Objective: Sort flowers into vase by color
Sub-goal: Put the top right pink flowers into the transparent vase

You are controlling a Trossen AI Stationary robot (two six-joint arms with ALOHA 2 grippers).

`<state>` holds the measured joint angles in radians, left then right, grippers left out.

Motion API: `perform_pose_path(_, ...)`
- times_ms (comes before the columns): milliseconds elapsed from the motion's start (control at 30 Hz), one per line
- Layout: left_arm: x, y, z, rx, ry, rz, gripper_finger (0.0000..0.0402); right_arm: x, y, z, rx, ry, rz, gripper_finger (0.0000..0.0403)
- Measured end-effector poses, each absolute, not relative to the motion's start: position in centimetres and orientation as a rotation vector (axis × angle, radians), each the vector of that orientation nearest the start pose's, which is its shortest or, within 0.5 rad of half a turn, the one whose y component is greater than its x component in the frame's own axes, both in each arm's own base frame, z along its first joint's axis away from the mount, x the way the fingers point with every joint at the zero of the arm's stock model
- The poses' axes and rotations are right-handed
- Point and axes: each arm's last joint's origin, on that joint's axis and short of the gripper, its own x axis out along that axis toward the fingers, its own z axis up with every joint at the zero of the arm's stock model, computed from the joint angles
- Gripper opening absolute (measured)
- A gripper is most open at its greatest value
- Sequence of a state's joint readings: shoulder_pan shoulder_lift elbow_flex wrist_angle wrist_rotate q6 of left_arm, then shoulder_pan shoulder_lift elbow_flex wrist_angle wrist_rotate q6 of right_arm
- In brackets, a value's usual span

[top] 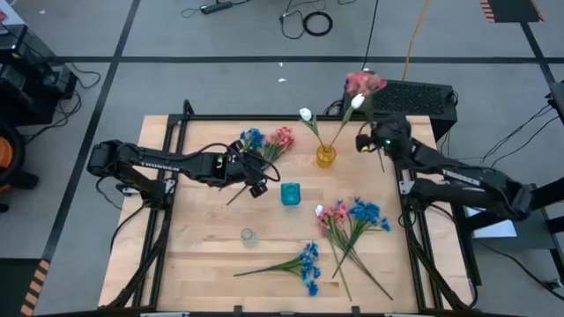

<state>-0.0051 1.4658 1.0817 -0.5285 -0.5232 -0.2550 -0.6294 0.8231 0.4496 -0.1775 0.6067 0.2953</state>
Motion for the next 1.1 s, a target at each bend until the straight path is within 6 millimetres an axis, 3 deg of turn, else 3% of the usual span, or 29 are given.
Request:
perform_pose_path(167, 29.9, 0.9, 25.6, 0.012, 0.820, 0.574, 0.0187, 11.1, -10.4, 24.3, 0.208, 0.180, -1.368, 0.0000)
perform_pose_path(333, 29.9, 0.8, 25.6, 0.014, 0.819, 0.570, 0.0187, 9.8, -9.3, 27.1, 0.154, -0.048, -1.315, 0.0000)
perform_pose_path(633, 30.2, 0.3, 25.9, 0.005, 0.782, 0.551, 0.0187, 8.3, -6.6, 30.8, 0.080, -0.379, -0.849, 0.0000)
perform_pose_path(900, 30.2, -1.1, 26.3, 0.011, 0.748, 0.504, 0.0187, 8.3, -5.0, 31.6, 0.089, -0.437, -0.489, 0.0000)
perform_pose_path(1100, 30.3, -2.4, 27.6, -0.015, 0.639, 0.452, 0.0187, 8.8, -4.2, 31.6, 0.117, -0.429, -0.354, 0.0000)
